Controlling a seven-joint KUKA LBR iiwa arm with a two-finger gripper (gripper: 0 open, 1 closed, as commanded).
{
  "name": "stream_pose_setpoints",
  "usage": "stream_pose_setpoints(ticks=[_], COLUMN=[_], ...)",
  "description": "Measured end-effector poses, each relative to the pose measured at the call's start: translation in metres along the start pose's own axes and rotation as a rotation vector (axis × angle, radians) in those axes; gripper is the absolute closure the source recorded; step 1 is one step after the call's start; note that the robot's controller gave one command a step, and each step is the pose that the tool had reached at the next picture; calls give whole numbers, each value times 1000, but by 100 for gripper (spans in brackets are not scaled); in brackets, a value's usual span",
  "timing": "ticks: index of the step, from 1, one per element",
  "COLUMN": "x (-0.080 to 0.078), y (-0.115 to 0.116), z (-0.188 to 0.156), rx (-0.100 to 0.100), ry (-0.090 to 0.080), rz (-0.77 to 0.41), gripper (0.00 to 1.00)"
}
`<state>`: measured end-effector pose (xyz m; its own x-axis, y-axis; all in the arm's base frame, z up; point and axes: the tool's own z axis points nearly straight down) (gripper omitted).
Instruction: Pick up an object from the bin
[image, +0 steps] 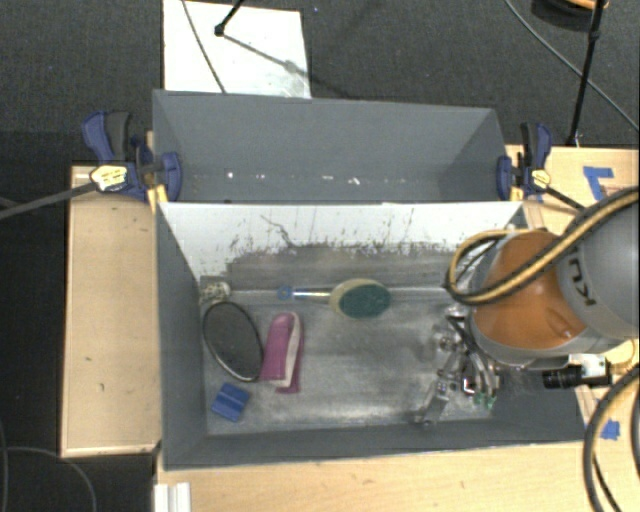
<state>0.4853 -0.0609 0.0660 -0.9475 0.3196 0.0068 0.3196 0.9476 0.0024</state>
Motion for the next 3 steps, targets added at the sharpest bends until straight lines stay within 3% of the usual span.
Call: stream_pose_setpoints(ticks=[1,2,3], x=[-50,-23,-61], y=[-77,51,136], z=[-95,-66,-93], rx=[6,-1,-4], ry=[-19,-5,-11], rz=[-96,-143,162], gripper=[0,0,0])
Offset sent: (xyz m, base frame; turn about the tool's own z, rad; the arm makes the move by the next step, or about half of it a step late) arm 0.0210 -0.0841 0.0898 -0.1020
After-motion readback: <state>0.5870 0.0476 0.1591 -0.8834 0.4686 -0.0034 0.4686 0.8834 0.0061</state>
